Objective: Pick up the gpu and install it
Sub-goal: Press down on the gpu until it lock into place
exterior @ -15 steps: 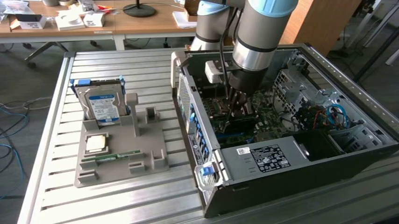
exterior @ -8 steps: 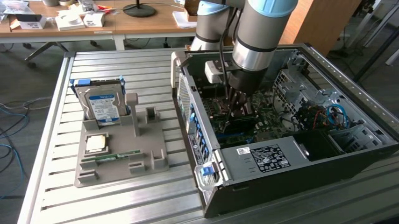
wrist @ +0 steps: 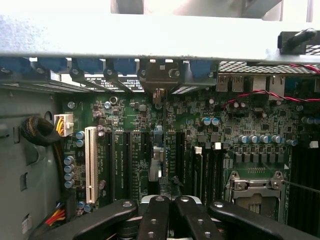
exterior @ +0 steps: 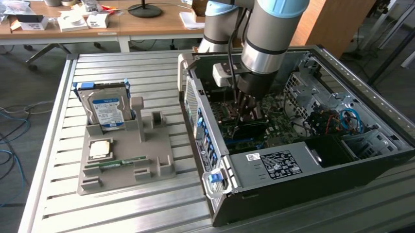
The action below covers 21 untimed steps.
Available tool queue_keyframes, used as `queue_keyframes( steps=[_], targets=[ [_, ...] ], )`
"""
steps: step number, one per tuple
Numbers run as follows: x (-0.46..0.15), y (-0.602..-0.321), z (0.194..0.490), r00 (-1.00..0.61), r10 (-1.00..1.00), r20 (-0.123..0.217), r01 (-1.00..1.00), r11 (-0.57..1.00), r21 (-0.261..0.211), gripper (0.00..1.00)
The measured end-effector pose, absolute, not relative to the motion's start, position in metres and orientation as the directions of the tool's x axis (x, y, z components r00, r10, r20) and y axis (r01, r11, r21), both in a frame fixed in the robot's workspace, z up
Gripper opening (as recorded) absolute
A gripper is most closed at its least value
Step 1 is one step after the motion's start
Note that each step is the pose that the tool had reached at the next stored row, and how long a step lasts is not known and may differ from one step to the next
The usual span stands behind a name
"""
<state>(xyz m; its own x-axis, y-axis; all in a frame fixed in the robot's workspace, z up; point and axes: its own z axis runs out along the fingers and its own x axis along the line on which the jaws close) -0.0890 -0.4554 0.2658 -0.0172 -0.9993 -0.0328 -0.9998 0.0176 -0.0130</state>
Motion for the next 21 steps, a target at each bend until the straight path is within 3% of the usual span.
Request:
queue_keyframes(
  steps=[21],
  targets=[
    [-0.0898,-0.4554,0.2622,-0.017,-0.999,-0.033,-1.0,0.017,-0.013,0.11]
  ],
)
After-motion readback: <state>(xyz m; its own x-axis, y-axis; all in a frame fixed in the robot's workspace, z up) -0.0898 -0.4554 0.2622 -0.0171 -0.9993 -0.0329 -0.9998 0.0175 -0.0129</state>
